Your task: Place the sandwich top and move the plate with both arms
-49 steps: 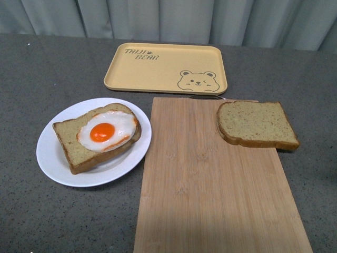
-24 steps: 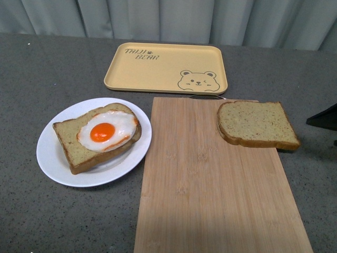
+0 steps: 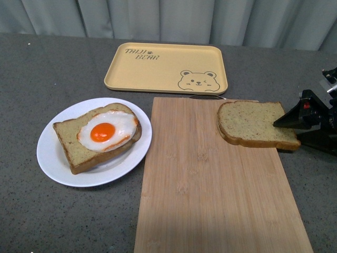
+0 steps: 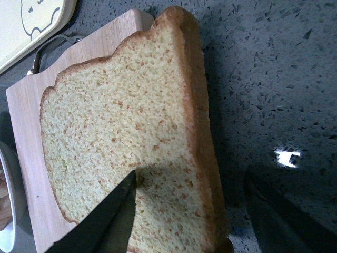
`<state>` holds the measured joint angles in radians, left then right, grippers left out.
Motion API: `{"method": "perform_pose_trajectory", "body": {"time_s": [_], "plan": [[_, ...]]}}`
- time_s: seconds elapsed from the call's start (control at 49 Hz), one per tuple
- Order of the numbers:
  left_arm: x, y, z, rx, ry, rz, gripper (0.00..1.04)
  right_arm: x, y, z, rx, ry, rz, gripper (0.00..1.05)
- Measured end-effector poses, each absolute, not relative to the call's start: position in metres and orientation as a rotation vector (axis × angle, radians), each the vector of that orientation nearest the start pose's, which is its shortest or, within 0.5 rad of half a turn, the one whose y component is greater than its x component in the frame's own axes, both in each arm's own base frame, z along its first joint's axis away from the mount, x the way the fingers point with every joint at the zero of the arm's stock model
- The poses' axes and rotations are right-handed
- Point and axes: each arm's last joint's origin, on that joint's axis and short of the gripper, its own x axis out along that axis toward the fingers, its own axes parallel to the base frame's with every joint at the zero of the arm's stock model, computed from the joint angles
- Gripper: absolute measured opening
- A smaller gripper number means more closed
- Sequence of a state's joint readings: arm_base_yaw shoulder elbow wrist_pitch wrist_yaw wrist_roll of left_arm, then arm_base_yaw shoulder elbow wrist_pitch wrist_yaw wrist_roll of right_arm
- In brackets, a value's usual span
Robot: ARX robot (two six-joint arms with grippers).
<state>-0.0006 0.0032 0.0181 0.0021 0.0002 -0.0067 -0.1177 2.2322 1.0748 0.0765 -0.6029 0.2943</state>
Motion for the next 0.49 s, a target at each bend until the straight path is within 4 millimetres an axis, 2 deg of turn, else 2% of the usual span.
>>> {"method": "perform_pose_trajectory", "body": {"time_s": [0.143,0.286,0.49], "plan": [[0.097,0.0,0.17,-0.007,-0.017,-0.001,0.98,0.382,-0.027,0.032,0.664,1.101,0.277,0.28],[0.097,0.0,0.17,-0.007,-0.017,-0.001,0.98,0.38,-0.027,0.04,0.677,1.094,0.291,0.05],[0.097,0.0,0.17,-0.007,-0.017,-0.001,0.98,0.369,-0.025,0.06,0.724,1.038,0.376,0.02]]}}
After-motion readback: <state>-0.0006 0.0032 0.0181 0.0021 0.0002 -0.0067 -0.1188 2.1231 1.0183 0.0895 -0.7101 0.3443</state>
